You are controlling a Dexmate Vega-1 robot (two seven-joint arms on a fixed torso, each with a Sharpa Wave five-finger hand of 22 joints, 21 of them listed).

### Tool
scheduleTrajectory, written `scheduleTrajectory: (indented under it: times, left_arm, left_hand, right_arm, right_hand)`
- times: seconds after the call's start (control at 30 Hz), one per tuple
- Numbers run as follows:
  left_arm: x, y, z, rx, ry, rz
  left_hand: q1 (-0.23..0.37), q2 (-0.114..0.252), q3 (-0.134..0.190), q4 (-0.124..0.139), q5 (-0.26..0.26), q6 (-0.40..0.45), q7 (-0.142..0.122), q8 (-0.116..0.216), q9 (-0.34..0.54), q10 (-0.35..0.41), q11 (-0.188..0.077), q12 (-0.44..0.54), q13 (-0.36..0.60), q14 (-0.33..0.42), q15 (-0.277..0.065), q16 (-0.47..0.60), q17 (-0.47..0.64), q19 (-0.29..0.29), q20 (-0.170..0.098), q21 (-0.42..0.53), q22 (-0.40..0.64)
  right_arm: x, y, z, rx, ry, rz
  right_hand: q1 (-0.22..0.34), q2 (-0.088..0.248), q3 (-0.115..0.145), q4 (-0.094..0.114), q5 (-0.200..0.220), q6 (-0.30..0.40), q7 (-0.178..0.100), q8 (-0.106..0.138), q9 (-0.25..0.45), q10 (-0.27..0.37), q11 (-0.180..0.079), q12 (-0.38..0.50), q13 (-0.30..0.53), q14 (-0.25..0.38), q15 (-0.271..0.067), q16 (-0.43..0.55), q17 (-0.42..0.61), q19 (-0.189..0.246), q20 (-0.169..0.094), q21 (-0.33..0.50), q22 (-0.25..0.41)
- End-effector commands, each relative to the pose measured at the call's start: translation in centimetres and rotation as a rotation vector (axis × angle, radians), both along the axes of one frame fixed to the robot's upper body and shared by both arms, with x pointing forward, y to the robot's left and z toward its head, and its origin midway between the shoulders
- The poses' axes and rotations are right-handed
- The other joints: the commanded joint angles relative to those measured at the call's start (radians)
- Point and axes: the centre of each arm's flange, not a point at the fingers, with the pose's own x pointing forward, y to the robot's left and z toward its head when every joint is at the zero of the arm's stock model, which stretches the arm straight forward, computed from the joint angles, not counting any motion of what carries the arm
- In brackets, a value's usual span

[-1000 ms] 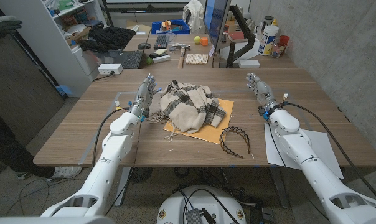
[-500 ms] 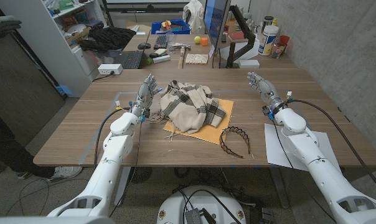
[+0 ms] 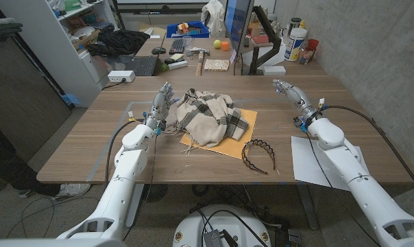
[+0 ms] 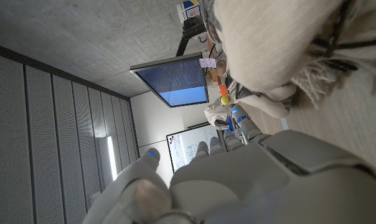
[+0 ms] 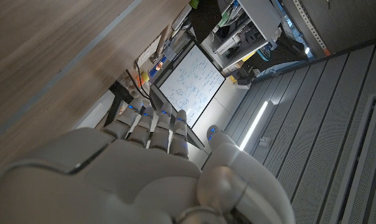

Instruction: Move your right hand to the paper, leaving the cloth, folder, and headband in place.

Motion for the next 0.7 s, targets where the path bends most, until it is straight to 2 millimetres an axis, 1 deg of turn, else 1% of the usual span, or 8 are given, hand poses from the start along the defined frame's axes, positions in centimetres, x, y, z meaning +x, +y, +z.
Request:
scheduleTrajectory:
  times: [0.03, 0.47, 0.7]
  left_arm:
    - [-0.2, -0.2, -0.1, 0.008, 0.003, 0.004]
    - [-0.1, -0.6, 0.0, 0.016, 0.008, 0.0]
    - [0.1, -0.6, 0.0, 0.019, 0.012, -0.001]
  left_hand:
    - [0.002, 0.071, -0.002, 0.0, 0.009, -0.145, -0.004, 0.009, 0.003, -0.159, -0.002, 0.007, 0.003, -0.177, 0.002, 0.005, 0.002, -0.201, 0.001, -0.004, 0.002]
    - [0.002, 0.071, -0.004, 0.0, 0.01, -0.144, -0.003, 0.009, 0.003, -0.159, -0.002, 0.007, 0.003, -0.177, 0.002, 0.005, 0.002, -0.2, 0.003, -0.008, 0.003]
    - [0.002, 0.072, -0.004, 0.0, 0.01, -0.144, -0.004, 0.008, 0.003, -0.159, -0.002, 0.007, 0.003, -0.177, 0.002, 0.005, 0.002, -0.199, 0.002, -0.009, 0.003]
  right_arm:
    - [-1.2, -0.6, 0.7, -0.113, -0.035, -0.036]
    - [-2.4, -0.9, 1.1, -0.231, -0.08, -0.082]
    - [-3.2, -1.4, 1.3, -0.29, -0.092, -0.109]
  right_hand:
    - [0.013, 0.0, 0.007, -0.004, -0.007, 0.014, 0.001, 0.004, 0.002, 0.008, 0.0, 0.004, 0.005, 0.013, 0.001, 0.0, 0.0, 0.009, -0.001, 0.007, 0.001]
    - [0.021, 0.0, 0.013, -0.009, -0.008, 0.022, -0.002, 0.001, 0.003, 0.016, -0.004, 0.003, 0.005, 0.018, -0.003, -0.004, 0.0, 0.013, -0.002, 0.005, 0.001]
    - [0.026, 0.001, 0.017, -0.013, -0.008, 0.029, -0.003, -0.001, 0.003, 0.026, -0.005, 0.004, 0.005, 0.024, -0.007, -0.004, 0.0, 0.017, -0.005, 0.005, 0.001]
